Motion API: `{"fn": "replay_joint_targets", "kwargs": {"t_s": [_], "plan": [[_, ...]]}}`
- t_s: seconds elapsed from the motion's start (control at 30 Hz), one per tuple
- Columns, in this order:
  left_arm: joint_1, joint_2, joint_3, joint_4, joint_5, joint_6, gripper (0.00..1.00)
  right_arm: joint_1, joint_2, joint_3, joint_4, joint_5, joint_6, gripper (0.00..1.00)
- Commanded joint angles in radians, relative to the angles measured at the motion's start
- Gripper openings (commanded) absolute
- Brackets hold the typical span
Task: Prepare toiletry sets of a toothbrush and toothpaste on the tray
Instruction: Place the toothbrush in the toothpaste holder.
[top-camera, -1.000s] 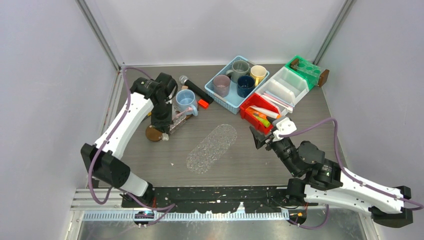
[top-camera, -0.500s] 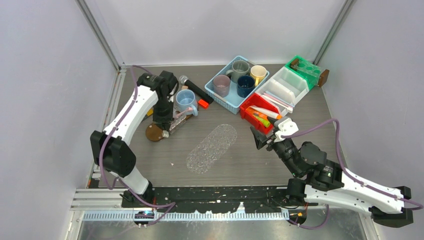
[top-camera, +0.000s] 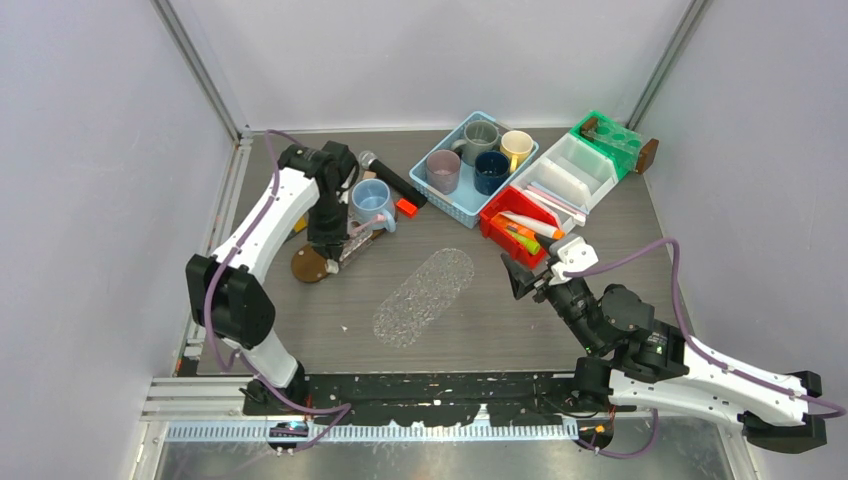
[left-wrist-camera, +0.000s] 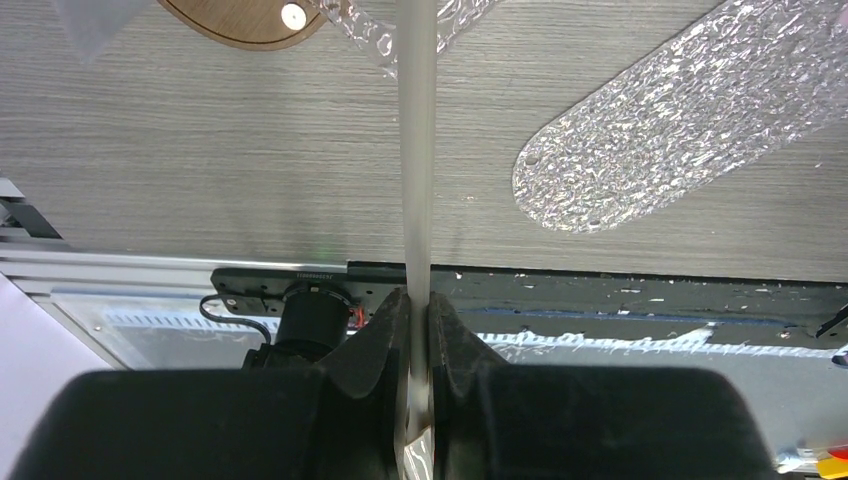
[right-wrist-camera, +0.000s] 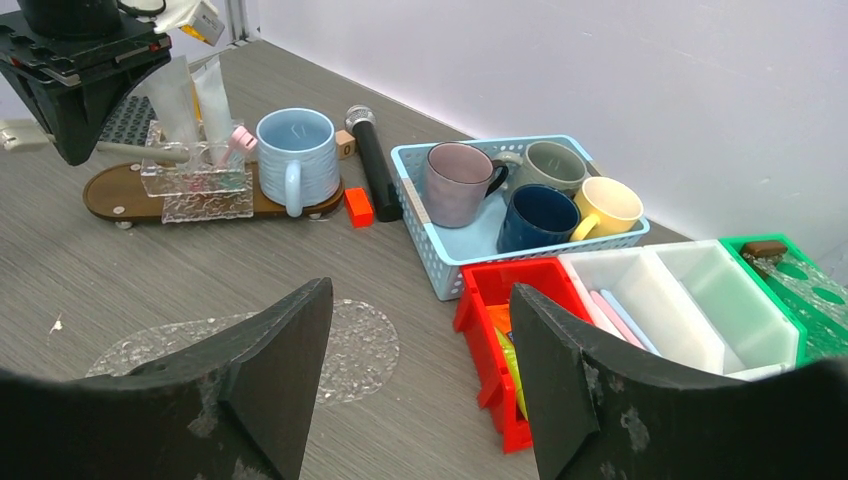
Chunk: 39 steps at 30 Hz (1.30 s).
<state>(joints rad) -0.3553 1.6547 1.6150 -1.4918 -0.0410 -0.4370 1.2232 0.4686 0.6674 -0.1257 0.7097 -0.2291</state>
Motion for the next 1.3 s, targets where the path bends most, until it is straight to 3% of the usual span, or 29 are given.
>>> {"fn": "replay_joint_targets", "kwargs": {"t_s": [0.0, 0.67, 1.27], "plan": [[0.011, 0.017, 0.019, 0.036, -0.012, 0.008, 0.1, 0.009, -0.009, -0.007, 0.051, 0.018, 0.006, 0.72], [0.013, 0.062, 0.011, 0.085, -0.061, -0.044, 0.17, 0.037, -0.022, -0.013, 0.058, 0.042, -0.005, 0.72], [0.012, 0.054, -0.026, 0.158, -0.071, -0.119, 0.17, 0.073, -0.047, -0.016, 0.066, 0.066, -0.015, 0.72]]}}
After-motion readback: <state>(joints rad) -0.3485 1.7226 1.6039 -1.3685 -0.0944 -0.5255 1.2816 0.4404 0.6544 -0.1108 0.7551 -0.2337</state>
